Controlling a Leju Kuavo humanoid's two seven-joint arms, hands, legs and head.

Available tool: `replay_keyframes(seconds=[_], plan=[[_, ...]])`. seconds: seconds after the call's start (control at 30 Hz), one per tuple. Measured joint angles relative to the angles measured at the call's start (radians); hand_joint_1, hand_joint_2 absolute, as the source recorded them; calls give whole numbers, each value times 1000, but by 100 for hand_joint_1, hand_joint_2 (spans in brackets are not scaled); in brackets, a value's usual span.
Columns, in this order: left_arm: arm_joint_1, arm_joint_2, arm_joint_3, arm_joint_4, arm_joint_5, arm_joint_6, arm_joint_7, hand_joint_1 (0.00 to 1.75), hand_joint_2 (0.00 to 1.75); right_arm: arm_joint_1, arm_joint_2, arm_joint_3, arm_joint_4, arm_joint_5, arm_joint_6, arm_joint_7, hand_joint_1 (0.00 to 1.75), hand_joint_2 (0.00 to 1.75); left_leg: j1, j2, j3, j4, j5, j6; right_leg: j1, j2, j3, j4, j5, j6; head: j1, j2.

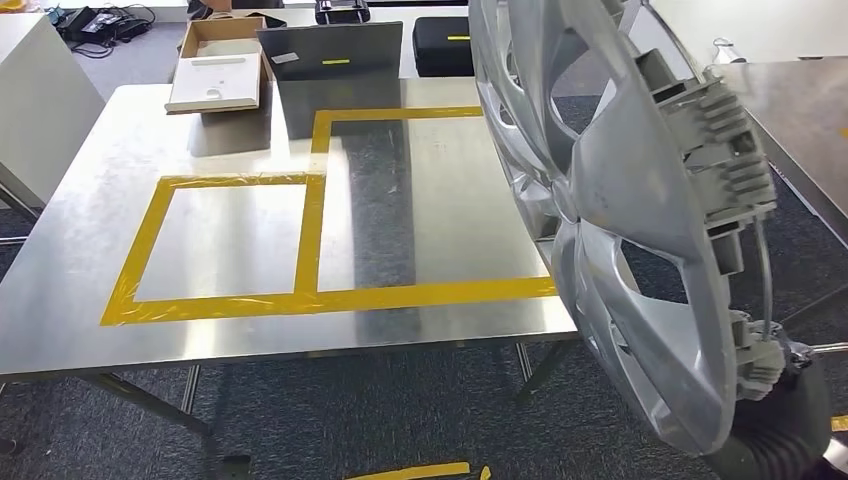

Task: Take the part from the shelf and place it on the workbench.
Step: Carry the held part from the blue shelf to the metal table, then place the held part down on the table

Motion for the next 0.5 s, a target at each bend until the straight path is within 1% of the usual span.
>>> replay_keyframes(seconds=[0.03,0.07,0.1,0.13,0.17,0.2,0.23,0.27,0.3,0.33,0.37,0.4,0.43,0.47,0.5], plan=[[0,-1,0,0,0,0,-1,0,175,-1,0,0,1,1,1,0,175,175,2,-3,2,-2,0,2,-2,0,-29,58,-29,3,2,0],[0,-2,1,0,0,0,-2,0,175,-2,0,0,3,1,2,0,175,175,2,-6,3,-2,0,2,-3,0,-70,132,-61,6,3,0],[0,-3,1,0,0,0,-2,0,175,-3,0,0,6,3,2,0,175,175,3,-10,3,-2,0,2,-5,0,-111,201,-85,8,3,0],[0,-3,1,0,0,-1,-2,0,175,-4,0,0,8,4,3,1,175,175,3,-16,4,-2,0,2,-7,0,-139,242,-90,9,3,0],[0,-4,1,0,0,-3,-2,0,175,-5,0,0,10,6,3,3,175,175,4,-24,5,-1,0,0,-9,1,-148,245,-72,9,3,0],[0,-4,2,0,0,-5,-2,0,175,-6,0,0,12,9,2,5,175,175,5,-33,7,0,0,-2,-11,3,-135,203,-35,8,3,0],[-1,-5,2,0,0,-7,-2,0,175,-8,0,-1,13,11,1,6,175,175,6,-43,9,0,0,-6,-13,12,-107,131,11,7,3,0],[-1,-5,2,0,0,-9,-2,0,175,-10,0,-2,13,13,-1,8,175,175,6,-53,9,2,0,-11,-14,29,-78,61,46,6,3,0],[-2,-6,2,0,-1,-10,-2,0,175,-11,0,-4,14,15,-3,10,175,175,6,-63,9,2,2,-18,-14,43,-56,7,69,2,3,0],[-2,-6,2,0,-1,-12,-2,0,175,-12,0,-6,14,17,-5,12,175,175,6,-71,7,2,4,-25,-13,53,-45,-23,78,-2,3,0],[-2,-6,2,0,-2,-15,-2,0,175,-12,0,-7,15,17,-6,15,175,175,6,-78,5,0,7,-33,-9,54,-45,-28,77,-8,3,0],[-1,-7,2,0,-3,-17,-2,0,175,-13,0,-8,15,18,-8,17,175,175,7,-86,3,-3,10,-41,-8,45,-46,-31,80,-16,3,0],[-1,-7,2,0,-4,-20,-2,0,175,-13,0,-8,15,18,-9,19,175,175,8,-84,1,-4,11,-47,-8,36,-45,-33,83,-24,3,0],[0,-7,2,1,-5,-21,-2,0,175,-14,0,-8,14,18,-10,22,175,175,8,-71,-4,6,4,-53,-9,27,-43,-36,86,-33,1,0],[-1,-7,2,1,-6,-23,-2,0,175,-14,-1,-9,14,18,-10,24,175,175,7,-51,-17,33,-13,-58,-11,18,-42,-39,88,-42,-2,0]])
